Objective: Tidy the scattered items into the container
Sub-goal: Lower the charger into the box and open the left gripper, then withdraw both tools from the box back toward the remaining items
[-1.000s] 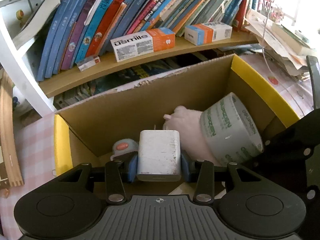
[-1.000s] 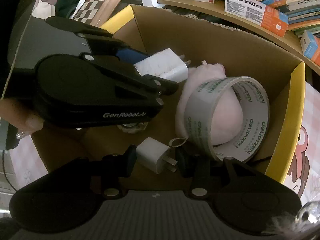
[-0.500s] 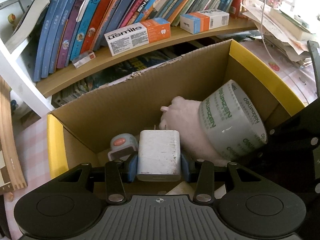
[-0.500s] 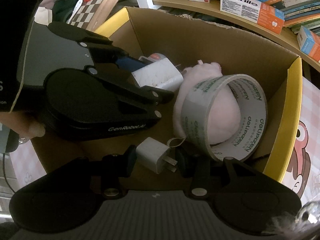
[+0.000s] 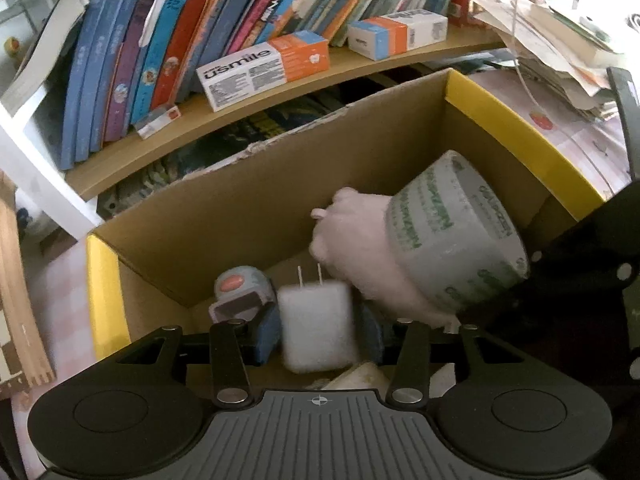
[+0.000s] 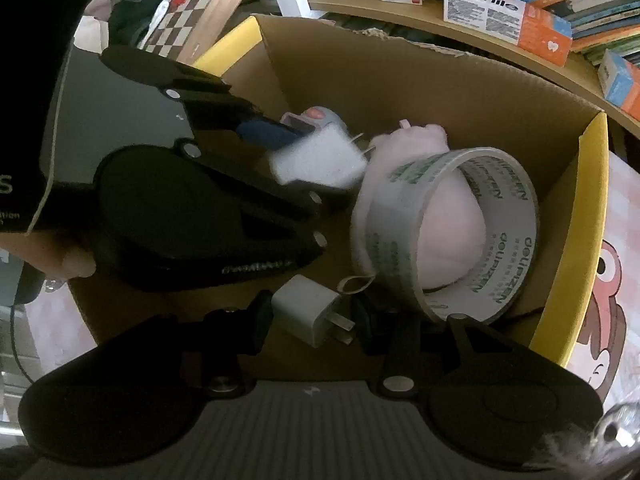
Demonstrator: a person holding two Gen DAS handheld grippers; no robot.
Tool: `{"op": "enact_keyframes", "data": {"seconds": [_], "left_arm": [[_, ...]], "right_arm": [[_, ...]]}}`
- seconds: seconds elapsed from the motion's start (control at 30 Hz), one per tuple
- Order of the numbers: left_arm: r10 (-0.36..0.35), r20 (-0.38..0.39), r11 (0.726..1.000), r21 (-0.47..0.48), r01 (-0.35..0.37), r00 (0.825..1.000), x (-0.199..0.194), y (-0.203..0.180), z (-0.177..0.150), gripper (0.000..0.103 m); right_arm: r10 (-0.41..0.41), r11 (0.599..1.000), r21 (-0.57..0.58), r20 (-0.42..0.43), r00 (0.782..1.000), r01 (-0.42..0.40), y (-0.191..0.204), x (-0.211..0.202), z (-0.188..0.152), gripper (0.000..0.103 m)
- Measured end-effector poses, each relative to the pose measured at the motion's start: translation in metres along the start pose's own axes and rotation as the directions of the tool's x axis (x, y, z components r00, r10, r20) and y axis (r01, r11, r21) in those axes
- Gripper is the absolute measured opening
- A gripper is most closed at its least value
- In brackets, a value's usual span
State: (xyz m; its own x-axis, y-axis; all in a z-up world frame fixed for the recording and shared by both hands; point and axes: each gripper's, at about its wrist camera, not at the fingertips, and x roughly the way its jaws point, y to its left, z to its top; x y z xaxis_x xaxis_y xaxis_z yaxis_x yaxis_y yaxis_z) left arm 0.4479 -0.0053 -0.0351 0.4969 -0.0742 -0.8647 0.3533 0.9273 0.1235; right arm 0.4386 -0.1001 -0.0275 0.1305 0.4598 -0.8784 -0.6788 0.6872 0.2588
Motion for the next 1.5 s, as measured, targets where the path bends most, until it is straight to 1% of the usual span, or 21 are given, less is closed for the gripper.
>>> {"op": "enact_keyframes", "data": {"seconds": [0.07,0.17,0.27,0.4,0.53,0.67,0.8,1.1,1.27,1.5], "left_arm": [[0.022,0.014,1.000,0.018,-0.022,1.000,-0.003,-0.004,0.000,0.059],[0.039,0.048,0.999,0.023,-0.040,0.998,-0.014,-0.006,-0.001,0.061],[0.057,0.083,0.998,0.021,-0.059,0.995,-0.028,-0.006,-0.003,0.067],[0.096,0.137,0.994,0.041,-0.102,0.986,-0.053,-0.010,-0.008,0.069],[0.113,0.196,0.992,0.031,-0.121,0.974,-0.080,-0.014,-0.015,0.070],[0.129,0.268,0.991,-0.016,-0.129,0.955,-0.107,-0.015,-0.023,0.071],[0.133,0.345,0.991,-0.049,-0.124,0.929,-0.138,-0.018,-0.035,0.072],[0.126,0.473,0.991,-0.098,-0.091,0.872,-0.199,-0.019,-0.074,0.074],[0.112,0.511,0.992,-0.108,-0.065,0.852,-0.224,-0.019,-0.101,0.076],[0.089,0.539,0.993,-0.118,-0.029,0.837,-0.252,-0.022,-0.145,0.077]], "right_arm": [[0.009,1.000,0.010,0.007,1.000,-0.009,-0.001,-0.001,0.001,0.044],[0.013,1.000,0.011,0.010,1.000,-0.014,-0.002,-0.001,0.002,0.045],[0.016,1.000,0.012,0.025,1.000,-0.016,-0.003,-0.003,0.002,0.051],[0.024,0.999,0.031,0.059,0.998,-0.026,-0.002,-0.011,0.000,0.058],[0.036,0.998,0.041,0.095,0.995,-0.040,0.004,-0.026,-0.002,0.059],[0.038,0.999,0.032,0.143,0.989,-0.042,0.012,-0.047,-0.004,0.062],[0.023,0.999,0.031,0.189,0.982,-0.029,0.022,-0.068,-0.010,0.062],[-0.050,0.999,0.034,0.315,0.948,0.041,0.060,-0.116,-0.036,0.062],[-0.083,0.996,0.051,0.353,0.932,0.069,0.088,-0.132,-0.056,0.062],[-0.130,0.990,0.092,0.384,0.914,0.102,0.126,-0.146,-0.092,0.063]]}}
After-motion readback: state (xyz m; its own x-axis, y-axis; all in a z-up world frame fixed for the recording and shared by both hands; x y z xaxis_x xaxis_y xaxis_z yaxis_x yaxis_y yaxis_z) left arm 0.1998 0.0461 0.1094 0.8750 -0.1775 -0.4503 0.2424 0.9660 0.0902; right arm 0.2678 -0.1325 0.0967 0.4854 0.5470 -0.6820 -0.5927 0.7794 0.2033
